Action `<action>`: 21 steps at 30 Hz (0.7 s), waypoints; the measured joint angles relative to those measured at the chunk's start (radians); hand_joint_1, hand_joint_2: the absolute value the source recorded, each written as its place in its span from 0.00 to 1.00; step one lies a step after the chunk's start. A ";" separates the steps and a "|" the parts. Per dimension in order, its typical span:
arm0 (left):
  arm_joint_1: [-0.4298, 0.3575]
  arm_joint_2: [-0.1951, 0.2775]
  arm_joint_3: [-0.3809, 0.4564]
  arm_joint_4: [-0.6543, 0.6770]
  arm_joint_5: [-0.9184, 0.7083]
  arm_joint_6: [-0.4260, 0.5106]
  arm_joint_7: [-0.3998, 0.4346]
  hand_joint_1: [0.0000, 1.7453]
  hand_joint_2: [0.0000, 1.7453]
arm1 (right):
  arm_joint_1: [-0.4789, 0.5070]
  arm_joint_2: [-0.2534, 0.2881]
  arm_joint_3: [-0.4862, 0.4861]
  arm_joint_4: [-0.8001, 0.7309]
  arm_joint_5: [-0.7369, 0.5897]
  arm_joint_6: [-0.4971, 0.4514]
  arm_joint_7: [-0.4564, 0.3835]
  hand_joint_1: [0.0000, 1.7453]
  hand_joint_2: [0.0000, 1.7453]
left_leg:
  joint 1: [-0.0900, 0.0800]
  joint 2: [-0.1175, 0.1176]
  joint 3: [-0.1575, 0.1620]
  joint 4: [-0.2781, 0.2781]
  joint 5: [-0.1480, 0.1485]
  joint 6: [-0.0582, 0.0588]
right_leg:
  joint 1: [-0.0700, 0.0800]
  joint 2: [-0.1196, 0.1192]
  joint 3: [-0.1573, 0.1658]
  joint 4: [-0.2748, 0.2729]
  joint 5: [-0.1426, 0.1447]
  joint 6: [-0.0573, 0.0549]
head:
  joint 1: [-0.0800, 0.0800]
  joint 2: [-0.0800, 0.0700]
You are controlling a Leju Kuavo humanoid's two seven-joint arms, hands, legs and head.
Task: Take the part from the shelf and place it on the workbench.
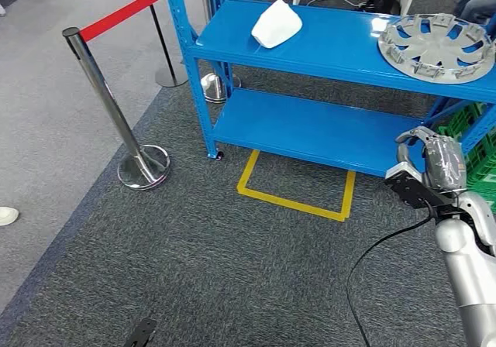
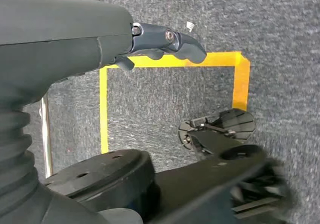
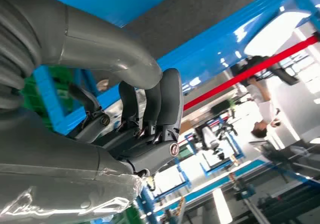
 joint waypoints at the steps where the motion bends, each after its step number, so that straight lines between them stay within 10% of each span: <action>1: 0.000 0.000 0.000 0.000 0.000 0.000 0.000 0.00 1.00 | 0.000 0.000 0.000 0.000 0.000 0.000 0.000 1.00 1.00 | -0.001 -0.001 0.004 -0.013 0.014 0.003 | 0.001 0.002 0.000 0.000 0.000 -0.001 | 0.000 0.000; 5: -0.004 0.000 0.000 0.000 -0.001 0.000 0.000 0.00 1.00 | -0.001 0.001 0.000 0.000 0.015 -0.011 0.000 1.00 1.00 | -0.012 -0.019 0.100 -0.218 0.126 0.032 | 0.005 0.024 0.001 0.001 0.000 0.000 | -0.001 0.000; 7: -0.007 -0.001 0.000 0.000 -0.001 0.000 0.000 0.00 1.00 | 0.000 0.001 0.000 0.000 0.029 -0.023 0.001 1.00 1.00 | -0.014 -0.028 0.137 -0.299 0.146 0.023 | 0.009 0.030 -0.001 0.002 -0.001 0.000 | 0.000 0.000; 10: -0.006 -0.004 0.000 0.000 -0.001 0.000 0.002 0.00 1.00 | 0.002 0.001 0.000 0.000 0.035 -0.031 0.002 1.00 1.00 | -0.014 -0.031 0.139 -0.312 0.148 0.009 | 0.010 0.025 0.000 -0.005 0.001 -0.004 | 0.001 0.000; 21: -0.003 -0.002 0.001 0.000 -0.002 0.000 0.003 0.00 1.00 | 0.002 0.005 0.000 0.000 0.035 -0.038 0.011 1.00 1.00 | -0.016 -0.036 0.135 -0.311 0.154 0.026 | 0.009 0.019 0.009 -0.026 0.013 0.017 | 0.001 0.000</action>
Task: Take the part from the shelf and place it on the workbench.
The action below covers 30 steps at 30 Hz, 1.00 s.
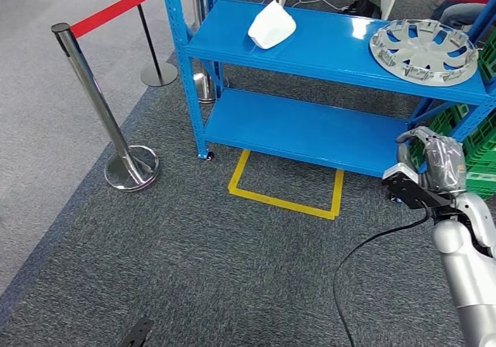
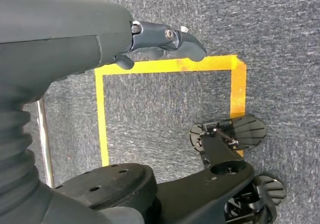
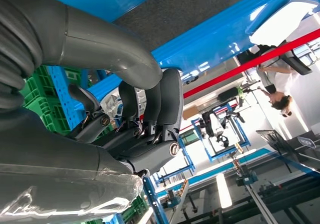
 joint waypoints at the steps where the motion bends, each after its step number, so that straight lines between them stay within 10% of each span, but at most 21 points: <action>1: 0.000 0.000 0.000 0.000 0.000 0.000 0.000 0.00 1.00 | 0.000 0.000 0.000 0.000 0.000 0.000 0.000 1.00 1.00 | 0.000 0.000 0.000 0.000 0.000 0.000 | 0.000 0.000 0.000 0.000 0.000 0.001 | 0.000 0.000; 19: 0.000 0.000 0.000 0.000 0.000 -0.001 0.000 0.00 1.00 | 0.002 0.001 -0.003 0.000 -0.017 0.010 0.006 1.00 1.00 | -0.009 0.009 0.002 -0.007 0.007 0.026 | -0.013 0.003 -0.004 -0.007 0.005 0.026 | 0.000 0.000; 25: 0.002 0.000 0.000 0.000 0.000 0.000 0.000 0.00 1.00 | 0.006 -0.001 -0.009 0.002 -0.018 0.012 0.007 1.00 1.00 | -0.005 0.061 0.011 -0.025 0.011 0.039 | -0.007 -0.059 -0.136 0.269 -0.126 0.030 | 0.006 0.000; 30: 0.001 -0.002 0.000 0.000 0.000 0.000 0.000 0.00 1.00 | 0.004 0.000 -0.013 0.005 -0.018 0.012 0.007 1.00 1.00 | -0.009 0.106 0.020 -0.013 -0.005 0.017 | -0.004 -0.131 -0.008 0.036 -0.014 0.025 | 0.006 0.000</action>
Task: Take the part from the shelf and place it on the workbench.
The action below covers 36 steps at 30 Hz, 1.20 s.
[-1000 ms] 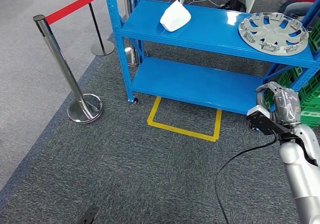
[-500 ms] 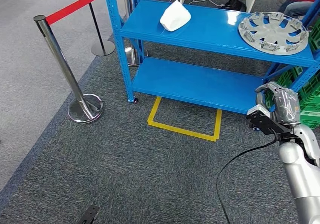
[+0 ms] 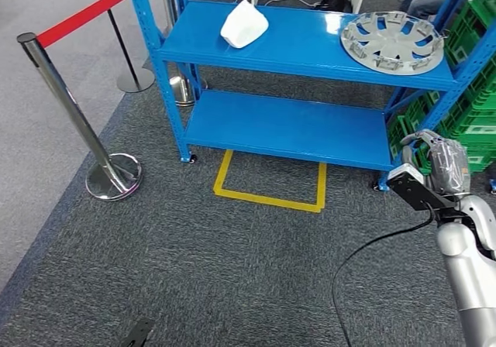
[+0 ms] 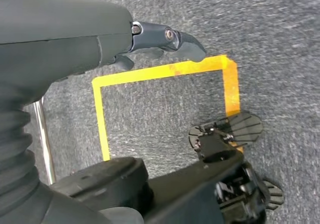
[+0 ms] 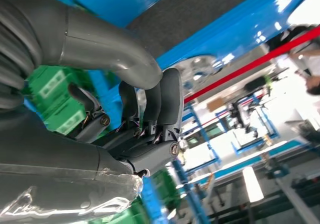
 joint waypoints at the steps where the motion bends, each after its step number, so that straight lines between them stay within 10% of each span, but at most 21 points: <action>1: 0.000 0.000 0.000 0.000 0.000 0.000 0.000 0.00 1.00 | -0.001 0.000 -0.001 0.000 0.000 0.000 0.000 1.00 1.00 | -0.003 0.007 0.002 0.003 -0.003 -0.005 | 0.001 -0.011 0.014 -0.027 0.006 -0.006 | -0.001 0.000; 5: -0.001 0.001 0.000 0.000 0.000 0.000 0.000 0.00 1.00 | -0.002 0.001 -0.004 0.001 0.001 0.001 0.000 1.00 1.00 | 0.002 0.012 0.002 0.014 -0.019 -0.026 | 0.001 0.036 0.004 -0.029 0.013 -0.033 | -0.002 0.000; 8: 0.000 0.001 0.000 0.000 0.000 0.000 0.000 0.00 1.00 | -0.007 0.003 -0.003 0.001 0.001 0.004 0.000 1.00 1.00 | 0.008 -0.063 -0.063 0.165 -0.110 -0.041 | -0.005 0.072 0.000 -0.031 0.018 -0.045 | -0.004 0.000; 11: 0.003 0.001 0.000 0.000 0.000 0.000 0.000 0.00 1.00 | -0.005 0.006 -0.001 0.002 0.000 0.006 -0.001 1.00 1.00 | 0.009 -0.077 -0.125 0.294 -0.148 -0.042 | -0.006 0.106 -0.003 -0.031 0.019 -0.047 | -0.005 0.000; 15: -0.001 0.001 0.000 0.000 0.000 0.000 0.000 0.00 1.00 | -0.006 0.007 0.000 0.002 0.008 -0.005 -0.002 1.00 1.00 | 0.013 -0.092 -0.016 0.070 -0.033 -0.035 | -0.007 0.139 -0.003 -0.029 0.022 -0.035 | -0.005 0.000; 20: -0.005 0.002 0.000 0.000 0.000 0.001 0.000 0.00 1.00 | -0.003 0.007 -0.002 0.001 0.016 -0.012 -0.003 1.00 1.00 | 0.012 -0.097 0.012 0.000 -0.012 -0.009 | -0.009 0.134 -0.010 -0.036 0.026 -0.005 | -0.004 0.000; 26: -0.001 0.002 0.001 0.000 0.000 0.001 0.000 0.00 1.00 | 0.000 0.007 -0.002 0.004 0.027 -0.022 -0.006 1.00 1.00 | 0.008 -0.082 0.013 -0.004 -0.008 0.011 | -0.003 0.072 -0.133 0.250 -0.106 0.001 | 0.004 0.000; 31: -0.001 0.001 0.001 0.000 0.000 0.001 0.000 0.00 1.00 | -0.005 0.007 -0.002 0.004 0.034 -0.027 -0.006 1.00 1.00 | 0.002 -0.075 0.017 0.000 -0.013 0.004 | 0.002 0.056 0.014 -0.016 0.003 -0.013 | 0.004 0.000; 36: -0.001 0.002 0.001 0.000 0.000 0.002 0.000 0.00 1.00 | -0.005 0.007 0.001 0.004 0.036 -0.029 -0.007 1.00 1.00 | -0.003 -0.074 0.014 -0.005 -0.005 0.014 | 0.004 0.064 0.021 -0.039 0.010 -0.020 | 0.002 0.000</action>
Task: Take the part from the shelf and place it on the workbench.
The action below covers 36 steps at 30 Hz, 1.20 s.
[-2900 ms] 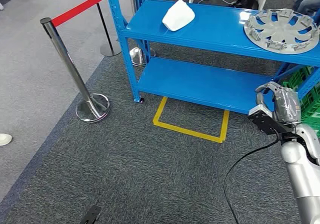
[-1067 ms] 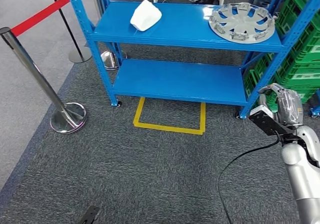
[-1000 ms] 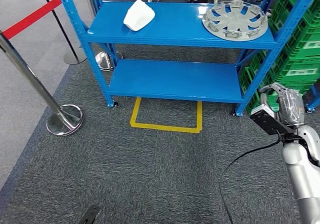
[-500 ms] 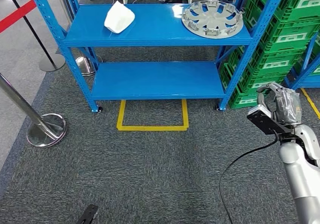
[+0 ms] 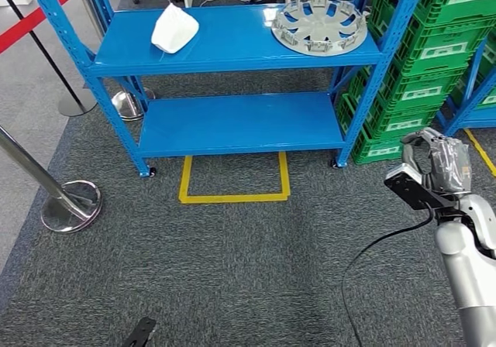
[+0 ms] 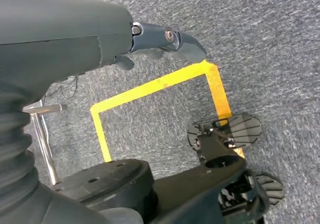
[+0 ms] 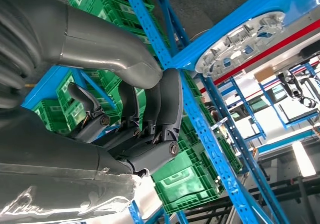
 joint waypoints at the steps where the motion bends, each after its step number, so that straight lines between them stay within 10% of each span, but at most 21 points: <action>1: -0.001 0.000 0.000 0.000 0.000 0.000 0.000 0.00 1.00 | 0.000 0.000 0.000 0.000 0.000 0.000 0.000 1.00 1.00 | 0.001 0.001 0.000 -0.003 0.002 -0.003 | 0.001 0.001 -0.001 0.000 0.000 -0.002 | 0.000 0.000; 7: -0.001 0.000 0.000 0.000 0.000 0.000 0.000 0.00 1.00 | 0.000 0.000 0.003 0.000 0.006 -0.006 0.000 1.00 1.00 | 0.004 0.001 -0.001 -0.011 0.008 -0.029 | 0.003 0.000 -0.007 0.001 0.003 -0.009 | 0.000 0.000; 27: -0.001 0.000 0.000 0.000 -0.002 -0.006 -0.002 0.00 1.00 | -0.002 0.003 0.021 0.008 0.023 -0.015 0.013 1.00 1.00 | -0.001 0.001 -0.004 -0.010 0.010 -0.029 | -0.001 0.000 -0.007 0.000 0.008 -0.007 | 0.001 0.000; 31: -0.002 0.000 0.000 0.000 0.000 -0.019 -0.024 0.00 1.00 | 0.000 0.004 0.021 0.008 0.018 -0.017 0.007 0.00 1.00 | -0.001 0.001 -0.004 -0.010 0.011 -0.029 | -0.001 0.000 -0.008 0.000 0.008 -0.008 | 0.001 0.000; 34: -0.002 0.000 0.000 0.000 0.000 -0.011 -0.026 0.00 1.00 | 0.006 0.004 0.021 0.008 0.016 -0.019 0.003 0.00 1.00 | -0.001 0.001 -0.004 -0.010 0.011 -0.029 | -0.001 0.000 -0.008 0.000 0.008 -0.008 | 0.001 0.000; 36: -0.002 0.000 0.000 0.000 -0.002 -0.009 -0.024 0.00 0.50 | 0.010 0.004 0.021 0.008 0.016 -0.019 0.002 0.00 1.00 | -0.001 0.001 -0.004 -0.010 0.011 -0.029 | -0.001 0.000 -0.008 0.000 0.008 -0.008 | 0.001 0.000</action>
